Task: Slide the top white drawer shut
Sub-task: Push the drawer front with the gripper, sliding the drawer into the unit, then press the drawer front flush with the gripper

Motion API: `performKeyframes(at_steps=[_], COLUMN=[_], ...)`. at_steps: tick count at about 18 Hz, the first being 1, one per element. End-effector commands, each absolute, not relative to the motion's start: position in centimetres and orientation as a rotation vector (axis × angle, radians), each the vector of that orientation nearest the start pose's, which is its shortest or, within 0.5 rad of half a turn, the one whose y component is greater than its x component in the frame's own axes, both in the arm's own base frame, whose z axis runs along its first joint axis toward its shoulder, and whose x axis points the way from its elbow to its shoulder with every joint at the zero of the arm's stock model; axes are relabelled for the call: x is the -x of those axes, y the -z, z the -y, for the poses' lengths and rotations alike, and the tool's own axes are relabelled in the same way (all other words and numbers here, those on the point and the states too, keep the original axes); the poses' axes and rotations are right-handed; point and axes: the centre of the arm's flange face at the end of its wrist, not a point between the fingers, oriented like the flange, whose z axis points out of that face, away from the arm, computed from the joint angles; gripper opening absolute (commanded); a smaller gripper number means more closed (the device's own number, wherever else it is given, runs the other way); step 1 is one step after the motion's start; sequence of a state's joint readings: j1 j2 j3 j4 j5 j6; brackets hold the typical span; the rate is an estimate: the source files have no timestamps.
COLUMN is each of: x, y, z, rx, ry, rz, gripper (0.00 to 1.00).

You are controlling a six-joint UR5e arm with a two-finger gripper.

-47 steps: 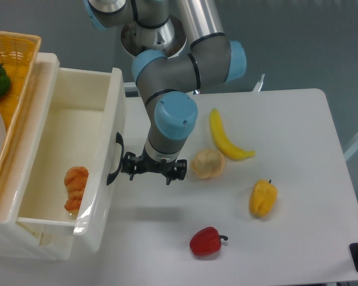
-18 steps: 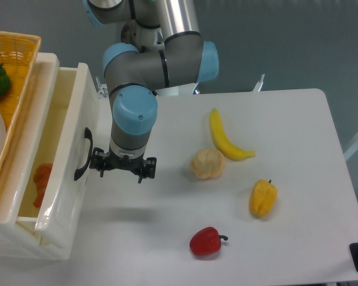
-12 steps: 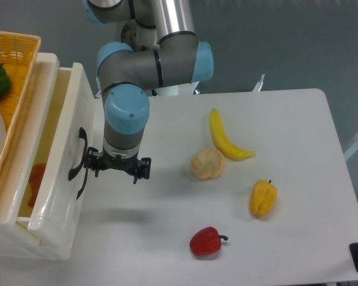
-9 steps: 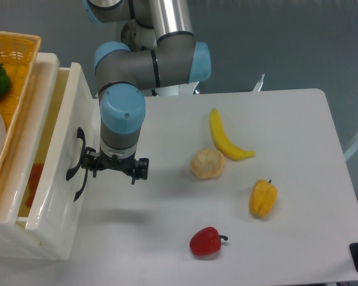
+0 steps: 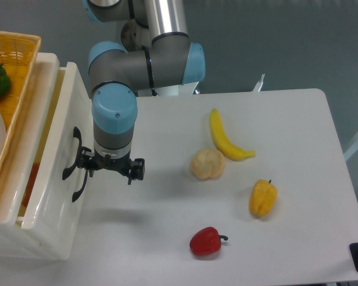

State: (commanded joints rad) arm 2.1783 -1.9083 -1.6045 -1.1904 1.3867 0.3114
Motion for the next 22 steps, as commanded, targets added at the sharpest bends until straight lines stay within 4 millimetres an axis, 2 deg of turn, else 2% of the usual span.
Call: performKeyframes(at_steps=[15, 20, 22], x=[20.5, 20.7, 21.4], y=[-32.4, -32.5, -32.4], z=[-58.9, -58.9, -58.6], rx=[3.03, 3.028, 3.027], ry=[0.217, 0.212, 0.21], rz=[0.406, 0.396, 0.41], gripper=[1.0, 1.0, 1.0])
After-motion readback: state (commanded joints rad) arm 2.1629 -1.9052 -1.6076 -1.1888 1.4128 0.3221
